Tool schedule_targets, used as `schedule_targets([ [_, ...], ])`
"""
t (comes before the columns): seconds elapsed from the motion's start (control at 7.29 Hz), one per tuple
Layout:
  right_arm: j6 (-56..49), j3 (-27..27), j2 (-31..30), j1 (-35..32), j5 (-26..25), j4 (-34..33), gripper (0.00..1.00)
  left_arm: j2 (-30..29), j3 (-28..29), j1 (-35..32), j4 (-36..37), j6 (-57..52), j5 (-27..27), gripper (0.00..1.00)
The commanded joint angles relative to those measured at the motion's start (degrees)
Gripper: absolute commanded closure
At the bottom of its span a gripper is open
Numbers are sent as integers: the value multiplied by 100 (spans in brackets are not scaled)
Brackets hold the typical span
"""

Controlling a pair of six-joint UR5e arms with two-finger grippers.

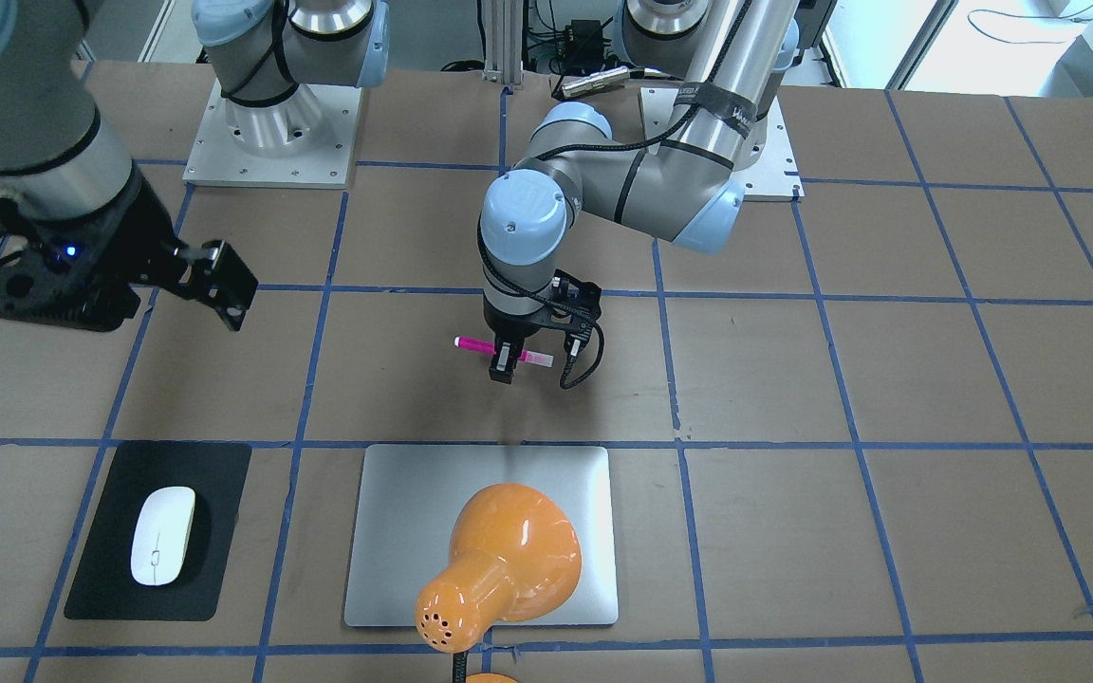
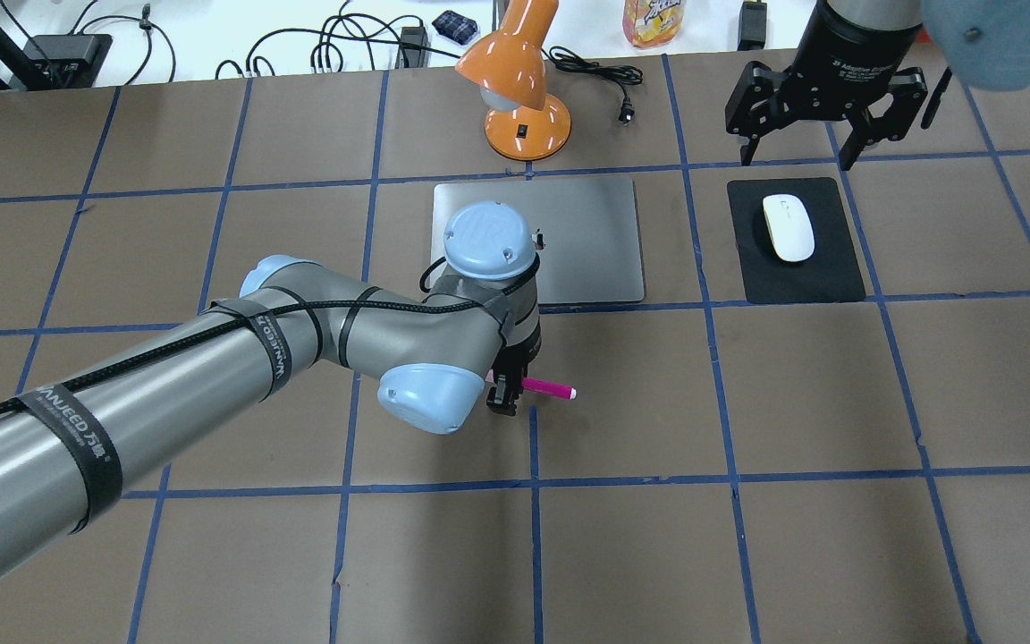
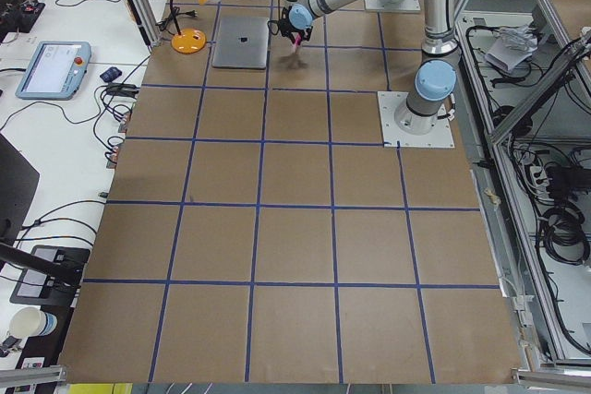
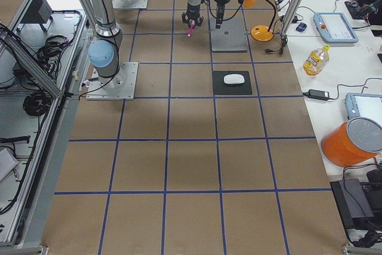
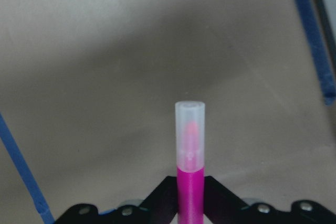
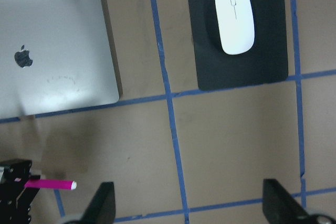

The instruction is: Place pen and mouse around notebook

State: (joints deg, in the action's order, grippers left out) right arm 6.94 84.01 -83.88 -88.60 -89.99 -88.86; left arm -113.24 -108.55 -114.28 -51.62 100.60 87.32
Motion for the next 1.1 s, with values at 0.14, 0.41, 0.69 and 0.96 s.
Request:
schedule_targets([
  [0.14,334,509,-840,-209,86,318,0,-75,0,2,47,-251,-48,85],
  [0.41,378,581,-929,-377,227,35,0,-75,-52,2,47,-251,-93,26],
  [0.69,361,564,-929,-377,297,-17,0,21,26,37,38,-295,-249,16],
  [0.96,361,572,-911,-377,289,17,0,397,157,570,-84,-1184,-286,13],
])
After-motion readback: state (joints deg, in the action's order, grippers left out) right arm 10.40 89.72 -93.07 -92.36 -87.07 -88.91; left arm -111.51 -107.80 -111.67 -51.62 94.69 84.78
